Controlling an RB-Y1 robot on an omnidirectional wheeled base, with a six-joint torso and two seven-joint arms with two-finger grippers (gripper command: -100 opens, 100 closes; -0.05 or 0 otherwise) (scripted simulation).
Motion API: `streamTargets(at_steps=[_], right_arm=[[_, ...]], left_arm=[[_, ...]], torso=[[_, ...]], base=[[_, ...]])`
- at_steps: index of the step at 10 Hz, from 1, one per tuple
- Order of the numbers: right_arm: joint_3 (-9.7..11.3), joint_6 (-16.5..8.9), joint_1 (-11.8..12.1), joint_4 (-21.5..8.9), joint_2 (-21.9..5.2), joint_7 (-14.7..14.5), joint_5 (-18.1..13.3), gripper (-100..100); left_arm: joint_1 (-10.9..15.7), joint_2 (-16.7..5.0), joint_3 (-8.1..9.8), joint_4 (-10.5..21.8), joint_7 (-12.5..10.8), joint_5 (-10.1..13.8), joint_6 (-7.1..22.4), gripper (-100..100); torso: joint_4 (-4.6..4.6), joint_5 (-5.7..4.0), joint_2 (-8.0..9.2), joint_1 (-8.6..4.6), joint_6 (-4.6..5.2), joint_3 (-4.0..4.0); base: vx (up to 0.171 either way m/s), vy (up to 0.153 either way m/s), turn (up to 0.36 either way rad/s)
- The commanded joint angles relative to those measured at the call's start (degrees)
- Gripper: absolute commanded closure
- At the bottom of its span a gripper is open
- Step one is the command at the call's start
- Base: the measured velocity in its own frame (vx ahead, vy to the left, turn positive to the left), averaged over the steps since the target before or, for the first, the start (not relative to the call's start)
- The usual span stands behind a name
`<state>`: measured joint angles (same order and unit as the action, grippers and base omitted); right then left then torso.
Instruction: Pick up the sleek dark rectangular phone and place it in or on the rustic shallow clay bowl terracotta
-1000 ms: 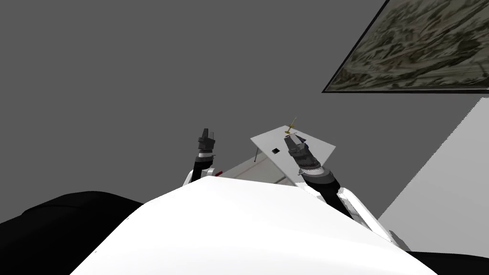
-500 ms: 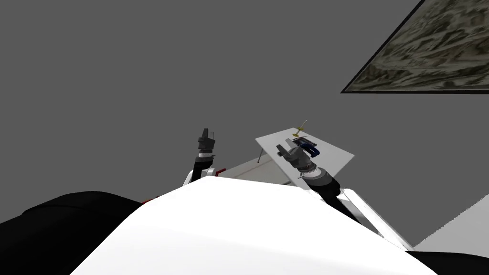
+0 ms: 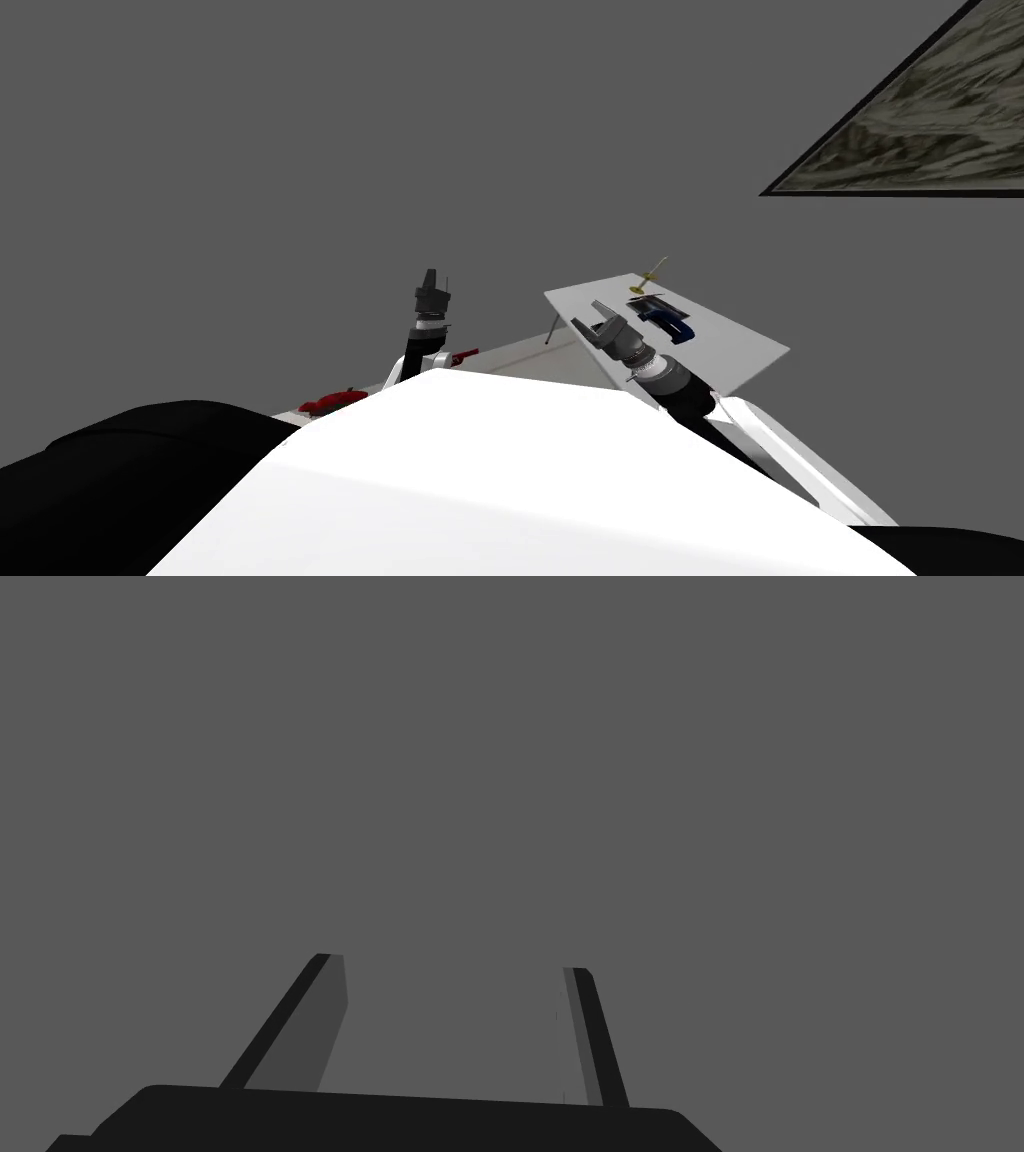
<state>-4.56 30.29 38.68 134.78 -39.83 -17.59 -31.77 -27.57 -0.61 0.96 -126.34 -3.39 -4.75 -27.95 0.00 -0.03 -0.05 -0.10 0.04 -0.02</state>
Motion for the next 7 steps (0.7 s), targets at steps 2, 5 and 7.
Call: streamTargets(at_steps=[2,5,7], right_arm=[[0.25,-0.62,0.64,-1.38,-3.31,-0.51,-3.45,-100],[0.5,-0.75,2.27,-4.46,-7.99,-1.45,-8.68,-100],[0.71,-0.74,3.05,-6.27,-10.9,-1.86,-11.4,-100]], left_arm=[[0.01,0.0,-0.01,0.0,0.0,0.0,0.0,0],[-0.01,0.0,0.0,0.0,0.0,0.0,0.0,0],[0.0,0.0,0.0,0.0,0.0,0.0,0.0,0]], torso=[[-0.01,0.0,-0.02,0.0,-0.04,-0.01],[-0.01,-0.01,-0.03,-0.03,0.02,-0.02],[-0.01,-0.01,-0.05,-0.03,0.01,-0.03]], base=[[0.006,-0.01,0.203],[0.009,-0.014,0.212],[0.012,-0.017,0.247]])
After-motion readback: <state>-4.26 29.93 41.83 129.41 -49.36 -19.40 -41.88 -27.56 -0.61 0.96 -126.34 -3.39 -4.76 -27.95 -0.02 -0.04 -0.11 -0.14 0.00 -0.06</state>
